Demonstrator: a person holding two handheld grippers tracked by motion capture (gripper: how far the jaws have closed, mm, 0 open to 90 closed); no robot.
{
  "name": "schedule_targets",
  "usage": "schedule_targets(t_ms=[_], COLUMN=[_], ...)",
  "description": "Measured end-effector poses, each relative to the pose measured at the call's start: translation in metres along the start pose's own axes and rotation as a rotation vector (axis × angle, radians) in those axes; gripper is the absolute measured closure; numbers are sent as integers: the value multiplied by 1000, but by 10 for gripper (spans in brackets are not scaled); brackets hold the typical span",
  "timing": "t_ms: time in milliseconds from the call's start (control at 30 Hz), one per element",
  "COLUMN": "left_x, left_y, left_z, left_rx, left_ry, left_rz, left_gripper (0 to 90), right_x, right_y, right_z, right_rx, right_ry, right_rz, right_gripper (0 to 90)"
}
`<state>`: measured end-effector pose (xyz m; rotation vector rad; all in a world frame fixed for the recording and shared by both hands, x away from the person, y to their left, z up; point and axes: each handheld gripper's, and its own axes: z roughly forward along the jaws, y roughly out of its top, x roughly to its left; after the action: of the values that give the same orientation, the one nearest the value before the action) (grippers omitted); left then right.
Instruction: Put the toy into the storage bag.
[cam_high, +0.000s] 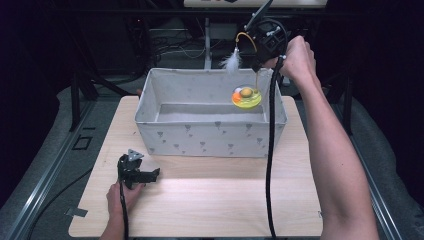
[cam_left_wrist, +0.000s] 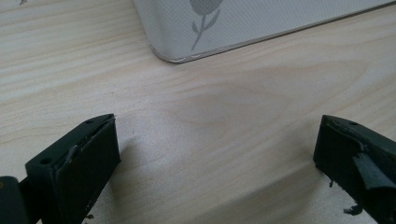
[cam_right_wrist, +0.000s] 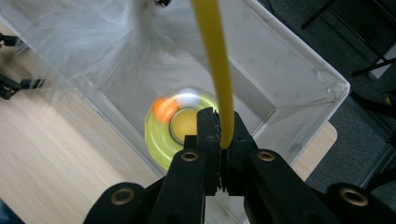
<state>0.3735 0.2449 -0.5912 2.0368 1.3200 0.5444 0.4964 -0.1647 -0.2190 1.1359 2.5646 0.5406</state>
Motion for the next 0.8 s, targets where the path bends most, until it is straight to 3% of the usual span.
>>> schedule_targets(t_ms=[333,800], left_x=[0,0], left_y=[0,0], left_z=[0,0], left_rx=[0,1], left_ry=[0,-1], left_rz=[0,3], left_gripper=[2,1], right_x=[-12,-16], right_y=[-7,-15], right_z=[22,46], right_rx=[3,26], right_ry=[6,11], right_rz=[29,34], right_gripper=[883,883])
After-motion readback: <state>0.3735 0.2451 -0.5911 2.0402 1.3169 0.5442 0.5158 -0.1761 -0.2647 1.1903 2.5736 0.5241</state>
